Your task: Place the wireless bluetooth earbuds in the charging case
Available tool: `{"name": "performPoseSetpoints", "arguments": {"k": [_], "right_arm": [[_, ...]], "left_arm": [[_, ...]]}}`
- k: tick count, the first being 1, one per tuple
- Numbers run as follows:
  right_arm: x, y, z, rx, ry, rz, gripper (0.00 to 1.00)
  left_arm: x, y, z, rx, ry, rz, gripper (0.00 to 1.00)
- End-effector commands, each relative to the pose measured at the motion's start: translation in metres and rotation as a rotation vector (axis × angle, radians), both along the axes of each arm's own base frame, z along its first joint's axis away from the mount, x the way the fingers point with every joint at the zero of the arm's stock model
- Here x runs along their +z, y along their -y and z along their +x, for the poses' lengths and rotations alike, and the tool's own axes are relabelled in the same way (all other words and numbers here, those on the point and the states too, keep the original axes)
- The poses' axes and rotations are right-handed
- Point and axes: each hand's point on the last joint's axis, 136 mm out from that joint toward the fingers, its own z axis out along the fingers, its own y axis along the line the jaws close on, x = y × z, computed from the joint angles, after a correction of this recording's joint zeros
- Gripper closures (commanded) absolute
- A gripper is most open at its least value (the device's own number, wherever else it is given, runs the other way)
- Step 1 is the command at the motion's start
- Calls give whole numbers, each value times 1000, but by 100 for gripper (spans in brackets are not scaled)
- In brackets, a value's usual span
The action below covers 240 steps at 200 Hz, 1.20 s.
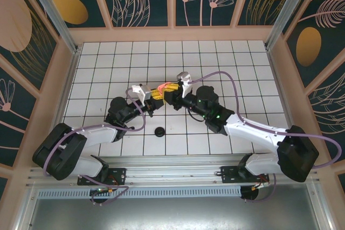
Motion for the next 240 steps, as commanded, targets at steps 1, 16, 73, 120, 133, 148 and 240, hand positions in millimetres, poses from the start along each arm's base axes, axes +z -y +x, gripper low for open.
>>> {"name": "performPoseSetpoints", "arguments": {"k": [1, 16, 73, 120, 133, 148, 240], "right_arm": [[-11, 9, 0, -39, -13, -38, 76], [-13, 11, 1, -50, -16, -48, 75], [-15, 13, 6, -83, -32, -71, 74], [-17, 13, 9, -94, -52, -77, 70], [-13, 12, 9, -92, -51, -69, 68], [-9, 12, 9, -88, -48, -59, 65], [22, 15, 4, -76, -38, 4, 51]], "left_arm": [[35, 0, -8, -27, 89, -69, 91], [36, 0, -8, -25, 91, -69, 91], [36, 0, -9, -28, 108, -51, 91], [32, 0, -9, -18, 119, -21, 91], [32, 0, -9, -19, 120, -19, 91], [31, 0, -8, -16, 120, -15, 91], [23, -2, -3, 12, 102, 12, 91]]}}
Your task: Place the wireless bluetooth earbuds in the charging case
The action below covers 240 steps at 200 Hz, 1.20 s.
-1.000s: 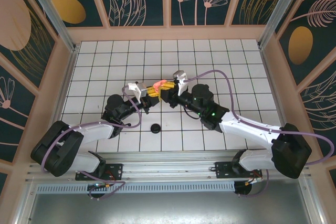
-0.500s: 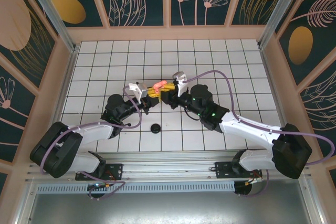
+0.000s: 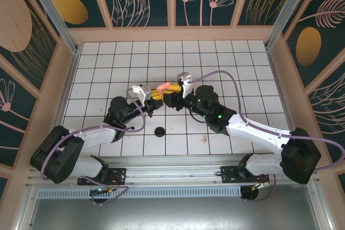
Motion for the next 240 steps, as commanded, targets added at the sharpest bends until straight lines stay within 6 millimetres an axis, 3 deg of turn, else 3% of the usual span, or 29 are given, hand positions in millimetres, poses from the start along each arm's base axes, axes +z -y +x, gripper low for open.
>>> {"name": "performPoseSetpoints", "arguments": {"k": [1, 40, 63, 91, 107, 132, 160, 191, 240], "right_arm": [[27, 9, 4, -47, 16, 45, 51], [22, 32, 6, -124, -123, 19, 50], [1, 53, 4, -196, -238, -30, 51], [-39, 76, -13, -257, -435, -98, 52], [-74, 93, -31, -309, -611, -161, 54], [-132, 122, -77, -408, -874, -295, 56], [-178, 131, -136, -398, -1119, -394, 57], [-209, 145, -174, -429, -1245, -525, 57], [-237, 164, -194, -453, -1323, -634, 56]], "left_arm": [[28, 2, -5, -18, 98, -31, 91], [15, -2, 1, 22, 71, 14, 91], [9, -3, 0, 24, 57, 28, 90], [3, -5, -2, 30, 41, 36, 91], [2, -6, -1, 35, 38, 45, 90], [-3, -6, -1, 36, 28, 61, 90], [-6, -5, -2, 27, 17, 65, 91], [-9, -5, -4, 21, 7, 74, 91], [-11, -7, -4, 31, 7, 92, 91]]}}
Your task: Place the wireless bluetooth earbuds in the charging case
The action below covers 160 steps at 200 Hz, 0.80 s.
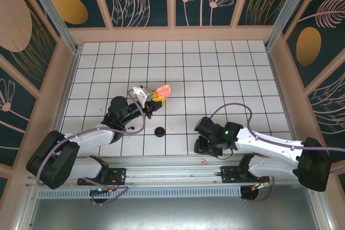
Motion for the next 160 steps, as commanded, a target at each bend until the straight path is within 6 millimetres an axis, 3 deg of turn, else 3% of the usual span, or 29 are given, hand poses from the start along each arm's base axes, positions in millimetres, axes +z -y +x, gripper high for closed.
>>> {"name": "performPoseSetpoints", "arguments": {"k": [1, 76, 160], "right_arm": [[-16, 17, -17, -23, -89, -83, 56], [-43, 23, -25, 51, -155, -171, 60], [-56, 21, -36, 93, -217, -165, 64]], "left_arm": [[2, -1, -3, 0, 23, 10, 91], [3, -2, -2, 4, 28, 10, 91], [2, -2, -3, 7, 25, 11, 91]]}}
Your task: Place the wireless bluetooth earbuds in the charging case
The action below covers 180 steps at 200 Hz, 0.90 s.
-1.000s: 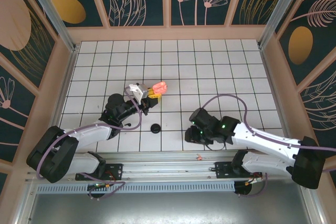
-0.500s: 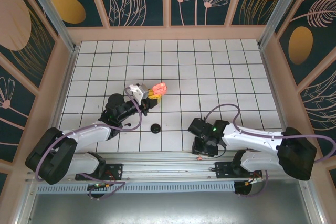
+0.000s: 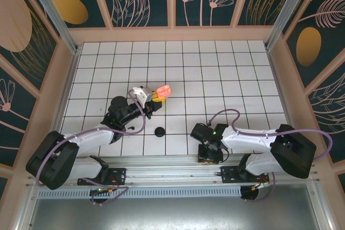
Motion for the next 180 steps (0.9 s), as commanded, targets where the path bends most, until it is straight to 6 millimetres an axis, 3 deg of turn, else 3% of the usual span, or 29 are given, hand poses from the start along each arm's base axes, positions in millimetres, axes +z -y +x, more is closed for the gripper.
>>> {"name": "performPoseSetpoints", "arguments": {"k": [1, 78, 144, 180], "right_arm": [[-6, 3, -7, 25, -29, -8, 64], [-6, 4, -2, 49, -6, -23, 77], [52, -28, 25, 86, 125, 129, 78], [72, -28, 57, 187, 186, 131, 79]], "left_arm": [[4, -2, -3, 4, 25, -1, 91], [3, -3, -3, 9, 25, 5, 90], [2, -2, -3, 6, 24, 5, 91], [4, -1, -3, 1, 28, 1, 90]]}}
